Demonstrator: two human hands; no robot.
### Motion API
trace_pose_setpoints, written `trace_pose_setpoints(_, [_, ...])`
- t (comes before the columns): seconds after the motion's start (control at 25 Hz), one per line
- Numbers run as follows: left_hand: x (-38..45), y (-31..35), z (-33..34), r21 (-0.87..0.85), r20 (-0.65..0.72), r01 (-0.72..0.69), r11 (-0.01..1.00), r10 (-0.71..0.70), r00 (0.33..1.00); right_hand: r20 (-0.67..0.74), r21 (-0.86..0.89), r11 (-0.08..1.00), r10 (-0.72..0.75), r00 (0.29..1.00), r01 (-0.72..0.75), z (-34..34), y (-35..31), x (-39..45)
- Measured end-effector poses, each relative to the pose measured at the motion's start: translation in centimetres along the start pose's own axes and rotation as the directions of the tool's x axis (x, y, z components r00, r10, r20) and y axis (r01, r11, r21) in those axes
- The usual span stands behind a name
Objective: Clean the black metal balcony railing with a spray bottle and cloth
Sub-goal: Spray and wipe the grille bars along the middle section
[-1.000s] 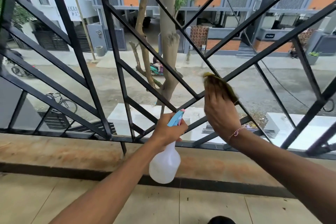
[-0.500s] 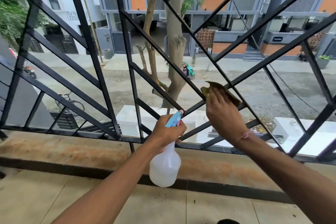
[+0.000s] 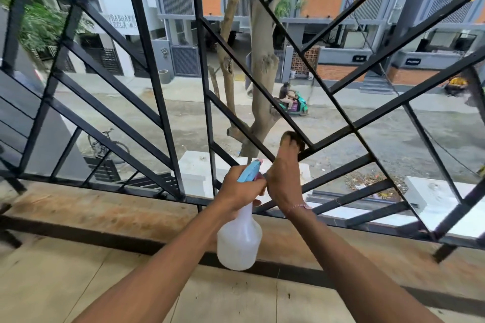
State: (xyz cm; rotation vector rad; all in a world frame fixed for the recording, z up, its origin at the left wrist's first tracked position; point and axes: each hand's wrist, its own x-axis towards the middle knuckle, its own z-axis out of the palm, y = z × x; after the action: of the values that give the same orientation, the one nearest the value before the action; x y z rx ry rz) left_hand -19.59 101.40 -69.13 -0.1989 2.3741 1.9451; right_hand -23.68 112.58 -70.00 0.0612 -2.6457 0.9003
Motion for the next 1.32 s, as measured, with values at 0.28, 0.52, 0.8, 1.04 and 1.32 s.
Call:
trace_pose_setpoints(0.28, [0.2,-1.1,-2.3,0.012,-0.021,-0.005,1.0,0.005,1.0,0.321,-0.806,0.47,-0.166,0.933,0.36,-0.7,0.9,1.6])
trace_pose_setpoints(0.52, [0.1,-1.3,-3.1,-0.004,-0.013,0.005,1.0,-0.005,1.0,0.475,-0.88,-0.104,-0.178,0.862,0.463,-3.6,1.1,0.1])
trace_pose_setpoints(0.8, [0.3,-1.8,-2.9,-0.028,-0.008,0.026,0.999,-0.026,1.0,0.375,-0.795,0.42,-0.225,0.899,0.437,-1.0,3.6,-2.5])
trace_pose_setpoints(1.04, [0.1,-2.4,-4.0,-0.05,-0.034,0.031,0.998,-0.033,0.999,0.078,-0.102,0.986,-0.124,0.989,0.131,-0.6,0.4,-3.1])
trace_pose_setpoints(1.32, [0.4,-3.5,-5.5,-0.025,-0.063,0.058,0.998,-0.059,0.996,0.293,0.912,0.119,0.479,0.827,-0.392,-1.5,-1.6,-6.1])
